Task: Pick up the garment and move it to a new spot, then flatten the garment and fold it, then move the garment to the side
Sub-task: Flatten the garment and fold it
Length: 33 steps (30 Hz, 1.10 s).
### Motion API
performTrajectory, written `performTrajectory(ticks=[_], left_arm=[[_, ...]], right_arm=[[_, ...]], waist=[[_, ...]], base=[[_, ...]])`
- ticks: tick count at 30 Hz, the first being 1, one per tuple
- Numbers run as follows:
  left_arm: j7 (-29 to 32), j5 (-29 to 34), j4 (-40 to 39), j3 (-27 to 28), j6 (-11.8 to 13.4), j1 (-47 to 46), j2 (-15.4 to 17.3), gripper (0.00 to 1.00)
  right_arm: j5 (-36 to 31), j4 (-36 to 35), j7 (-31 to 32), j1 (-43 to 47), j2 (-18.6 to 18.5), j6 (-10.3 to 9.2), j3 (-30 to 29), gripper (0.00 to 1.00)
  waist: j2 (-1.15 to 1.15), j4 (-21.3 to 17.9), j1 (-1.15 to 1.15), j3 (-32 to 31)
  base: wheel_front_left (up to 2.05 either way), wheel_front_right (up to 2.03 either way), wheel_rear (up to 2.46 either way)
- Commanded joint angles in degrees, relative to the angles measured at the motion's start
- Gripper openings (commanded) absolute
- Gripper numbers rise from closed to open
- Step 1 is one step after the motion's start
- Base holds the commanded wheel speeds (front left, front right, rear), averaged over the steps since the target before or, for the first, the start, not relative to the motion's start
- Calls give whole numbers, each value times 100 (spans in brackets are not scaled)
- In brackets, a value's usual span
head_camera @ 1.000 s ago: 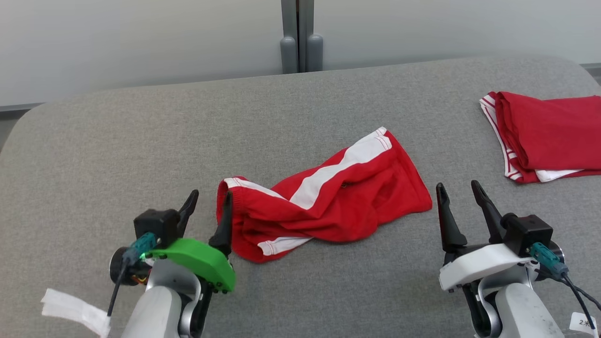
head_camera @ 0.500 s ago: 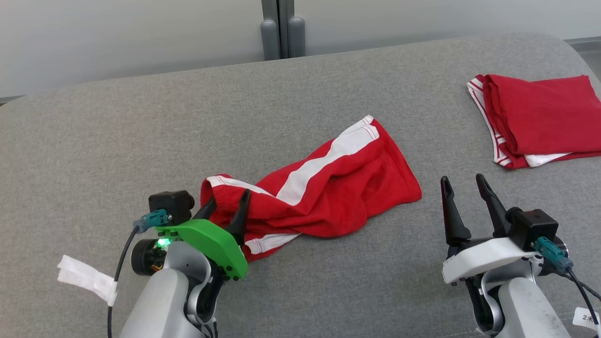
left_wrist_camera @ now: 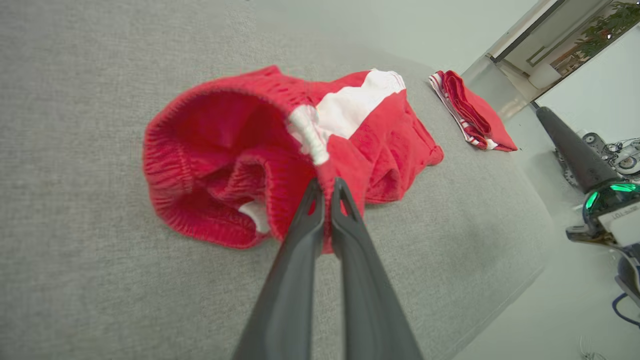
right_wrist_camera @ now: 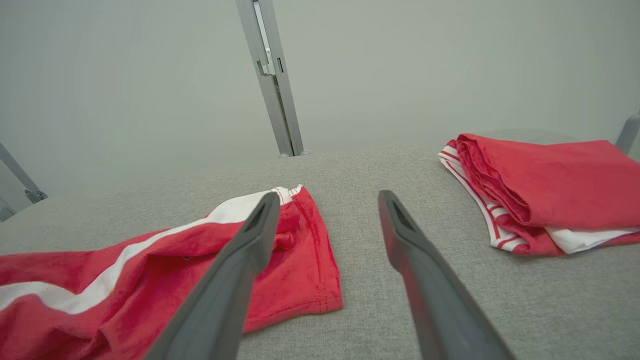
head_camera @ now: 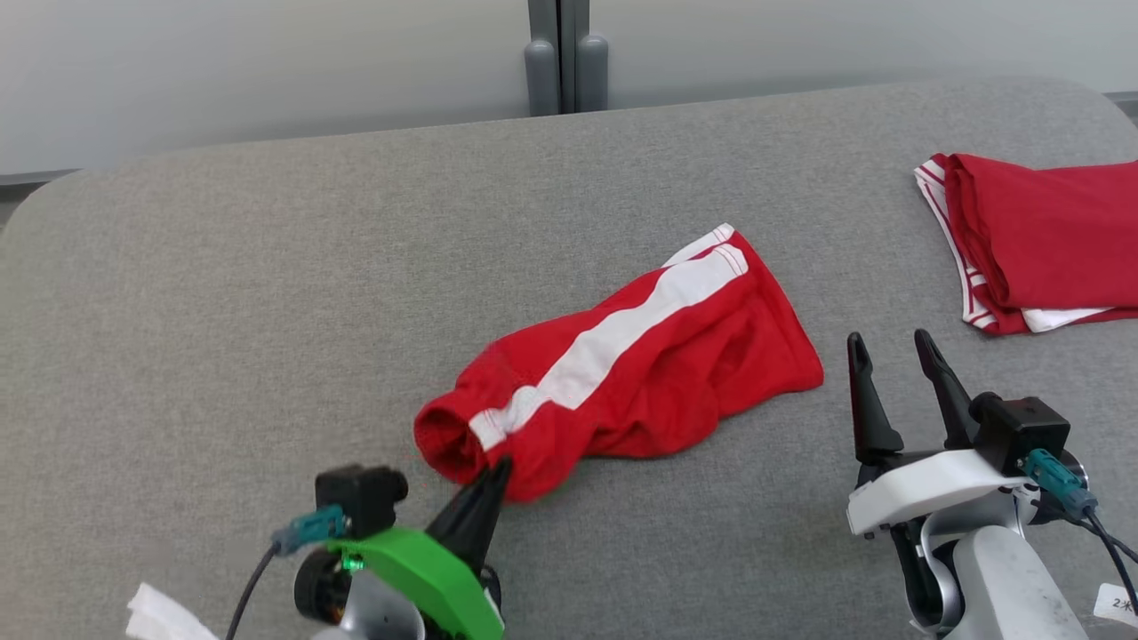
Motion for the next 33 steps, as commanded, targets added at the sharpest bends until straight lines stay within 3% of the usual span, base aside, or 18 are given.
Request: performTrajectory(ticks=[1,7,17,18,20,21,33], left_arm=[[36,-88,-53,19,50,226,61,0],[121,-261,360,159,231,648,175,0],[-626,69,1495,443,362,-20,343,0],[-712,71,1539,466,332,-76,333,4],[-889,112,1585,488,298,-141,346,56],[-1008,141,1594,501,295,-162,357,100],[-1902,421,1155,627,535,-49,373,100]], right_arm=[[-27,20,-16,32,-12,-9,-12,100],[-30,74,-16,-14,-11,-9,-6,100],[-50,131,-16,-3,-12,-9,50,100],[-56,136,-16,8,-12,-9,52,100],[-69,151,-16,33,-12,-9,50,100],[-72,157,-16,49,-12,-9,48,100],[-94,192,-16,173,-12,-9,80,100]], waist=[[0,77,0,14],[0,217,0,1],[0,234,0,-77],[0,226,0,-88],[0,212,0,-112],[0,207,0,-128],[0,266,0,-357]], base=[[0,0,0],[0,0,0],[0,0,0],[0,0,0],[0,0,0],[0,0,0],[0,0,0]])
